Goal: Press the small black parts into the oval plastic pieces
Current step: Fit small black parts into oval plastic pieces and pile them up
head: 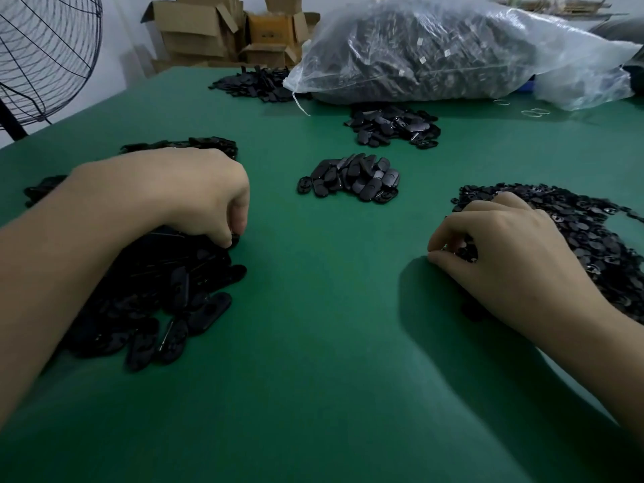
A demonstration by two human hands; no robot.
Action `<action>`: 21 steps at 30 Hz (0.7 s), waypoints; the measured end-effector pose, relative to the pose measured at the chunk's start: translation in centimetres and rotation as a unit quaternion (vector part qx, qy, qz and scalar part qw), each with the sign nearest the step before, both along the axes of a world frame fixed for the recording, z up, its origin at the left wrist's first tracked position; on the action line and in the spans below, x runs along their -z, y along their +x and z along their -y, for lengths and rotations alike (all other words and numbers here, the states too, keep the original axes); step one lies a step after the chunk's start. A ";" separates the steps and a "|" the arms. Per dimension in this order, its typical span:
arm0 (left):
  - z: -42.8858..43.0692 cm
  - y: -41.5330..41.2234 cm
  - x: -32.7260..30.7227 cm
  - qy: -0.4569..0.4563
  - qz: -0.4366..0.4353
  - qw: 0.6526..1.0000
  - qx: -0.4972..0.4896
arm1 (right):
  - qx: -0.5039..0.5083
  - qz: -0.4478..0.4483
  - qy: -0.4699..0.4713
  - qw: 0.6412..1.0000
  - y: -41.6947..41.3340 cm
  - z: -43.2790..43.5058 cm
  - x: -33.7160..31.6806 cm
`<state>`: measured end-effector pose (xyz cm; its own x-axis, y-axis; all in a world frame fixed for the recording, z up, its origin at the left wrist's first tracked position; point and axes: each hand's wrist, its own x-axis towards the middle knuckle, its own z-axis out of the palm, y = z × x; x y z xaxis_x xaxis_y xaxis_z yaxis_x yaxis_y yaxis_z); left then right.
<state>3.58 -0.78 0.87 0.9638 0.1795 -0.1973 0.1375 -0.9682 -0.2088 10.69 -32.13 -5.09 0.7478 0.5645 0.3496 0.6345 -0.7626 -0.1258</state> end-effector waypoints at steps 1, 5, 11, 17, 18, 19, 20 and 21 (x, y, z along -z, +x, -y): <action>0.1 -0.1 -0.1 0.002 0.004 1.000 0.003 | -0.003 -0.004 0.003 1.000 -0.1 0.0 0.0; 0.3 -0.1 -0.6 0.011 0.048 0.999 0.016 | -0.023 -0.015 0.041 0.999 -0.2 -0.4 0.0; 3.8 -0.4 -1.0 -0.322 0.172 0.927 0.083 | -0.081 -0.127 0.231 0.961 -1.7 -1.3 -0.1; 8.8 -1.6 2.8 -0.685 0.184 0.703 -0.055 | -0.127 -0.376 0.387 0.833 -2.4 -2.0 0.1; 9.3 -1.9 3.7 -0.708 0.187 0.678 -0.072 | -0.127 -0.403 0.410 0.808 -2.6 -2.0 0.0; 9.6 -2.3 4.5 -0.726 0.189 0.656 -0.083 | -0.125 -0.424 0.427 0.789 -2.7 -2.1 -0.1; 9.8 -2.7 5.4 -0.740 0.191 0.639 -0.090 | -0.123 -0.440 0.440 0.773 -2.7 -2.1 -0.1; 9.9 -3.1 6.1 -0.750 0.196 0.625 -0.093 | -0.122 -0.453 0.447 0.762 -2.7 -2.1 -0.1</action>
<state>0.46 -10.67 -5.27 0.9808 0.1920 -0.0343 0.0339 0.0052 0.9994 7.98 -30.03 -4.96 0.8213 0.5651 0.0784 0.0875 0.0109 -0.9961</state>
